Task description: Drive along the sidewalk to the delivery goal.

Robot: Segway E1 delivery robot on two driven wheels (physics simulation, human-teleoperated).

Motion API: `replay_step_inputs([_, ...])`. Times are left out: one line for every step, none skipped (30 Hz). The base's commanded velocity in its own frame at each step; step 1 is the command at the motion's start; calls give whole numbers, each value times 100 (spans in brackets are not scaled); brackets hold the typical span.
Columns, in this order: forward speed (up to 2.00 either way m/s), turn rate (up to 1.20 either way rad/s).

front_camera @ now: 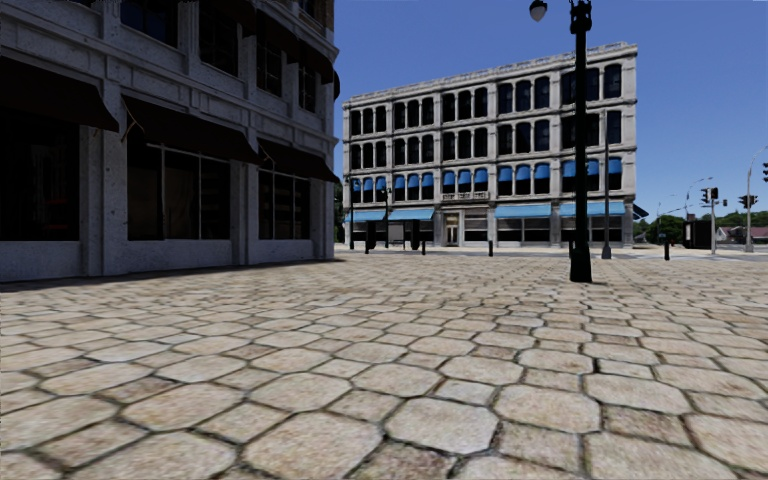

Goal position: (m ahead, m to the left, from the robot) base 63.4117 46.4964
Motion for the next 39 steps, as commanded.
replay_step_inputs([200,0])
replay_step_inputs([200,0])
replay_step_inputs([200,0])
replay_step_inputs([200,0])
replay_step_inputs([200,0])
replay_step_inputs([200,0])
replay_step_inputs([200,0])
replay_step_inputs([200,0])
replay_step_inputs([200,0])
replay_step_inputs([200,0])
replay_step_inputs([200,0])
replay_step_inputs([200,0])
replay_step_inputs([200,0])
replay_step_inputs([200,0])
replay_step_inputs([200,0])
replay_step_inputs([200,0])
replay_step_inputs([200,0])
replay_step_inputs([200,0])
replay_step_inputs([200,0])
replay_step_inputs([200,0])
replay_step_inputs([200,0])
replay_step_inputs([200,0])
replay_step_inputs([200,0])
replay_step_inputs([200,0])
replay_step_inputs([200,0])
replay_step_inputs([200,0])
replay_step_inputs([200,0])
replay_step_inputs([200,0])
replay_step_inputs([200,0])
replay_step_inputs([200,0])
replay_step_inputs([200,0])
replay_step_inputs([200,0])
replay_step_inputs([200,0])
replay_step_inputs([200,0])
replay_step_inputs([200,0])
replay_step_inputs([200,0])
replay_step_inputs([200,0])
replay_step_inputs([200,0])
replay_step_inputs([200,0])
